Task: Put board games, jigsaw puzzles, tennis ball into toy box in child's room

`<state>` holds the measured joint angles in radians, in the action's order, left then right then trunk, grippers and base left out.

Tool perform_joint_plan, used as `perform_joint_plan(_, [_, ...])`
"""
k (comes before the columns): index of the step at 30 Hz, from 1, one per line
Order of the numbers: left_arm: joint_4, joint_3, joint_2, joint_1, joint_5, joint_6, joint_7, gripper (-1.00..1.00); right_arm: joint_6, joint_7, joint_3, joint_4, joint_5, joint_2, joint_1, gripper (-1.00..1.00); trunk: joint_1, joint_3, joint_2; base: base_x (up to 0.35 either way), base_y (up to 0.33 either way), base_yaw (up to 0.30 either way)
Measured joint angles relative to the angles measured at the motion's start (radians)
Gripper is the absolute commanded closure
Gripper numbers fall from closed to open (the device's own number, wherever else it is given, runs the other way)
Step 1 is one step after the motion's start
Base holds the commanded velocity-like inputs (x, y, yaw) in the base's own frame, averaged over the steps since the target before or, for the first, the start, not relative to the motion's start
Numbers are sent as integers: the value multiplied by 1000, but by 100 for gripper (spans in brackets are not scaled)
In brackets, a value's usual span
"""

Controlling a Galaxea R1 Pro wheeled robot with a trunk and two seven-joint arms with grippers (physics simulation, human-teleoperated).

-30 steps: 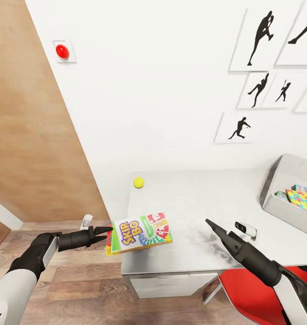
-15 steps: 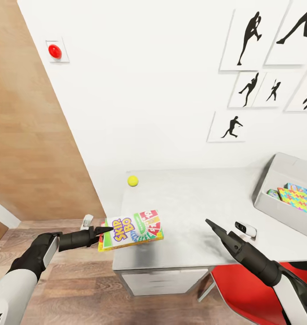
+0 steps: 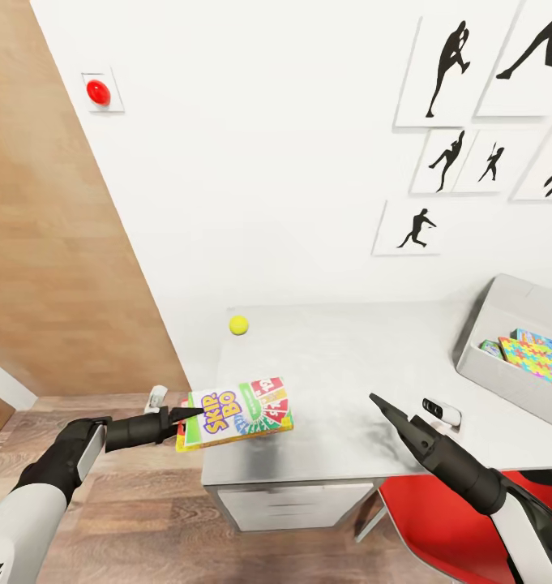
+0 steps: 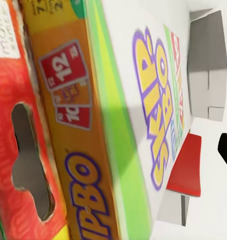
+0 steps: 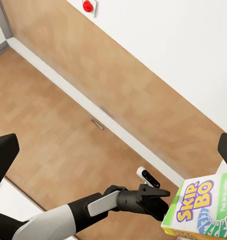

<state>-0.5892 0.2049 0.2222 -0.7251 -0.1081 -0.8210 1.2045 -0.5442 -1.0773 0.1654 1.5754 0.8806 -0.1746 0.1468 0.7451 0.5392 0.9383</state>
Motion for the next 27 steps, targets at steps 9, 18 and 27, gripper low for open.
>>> perform_joint_plan(9, [0,0,0,0,0,1,1,-100,0,0,0,0,0,0,0,-100,0,0,0,0,0,0])
perform_joint_plan(18, [0,1,1,0,-8,-10,2,100,0,1,0,0,0,0,0,-100,0,0,0,0,0,0])
perform_joint_plan(27, [-1,3,4,0,-14,-14,5,100,0,1,-1,0,0,0,0,-100,-19,-16,-35,0,0,0])
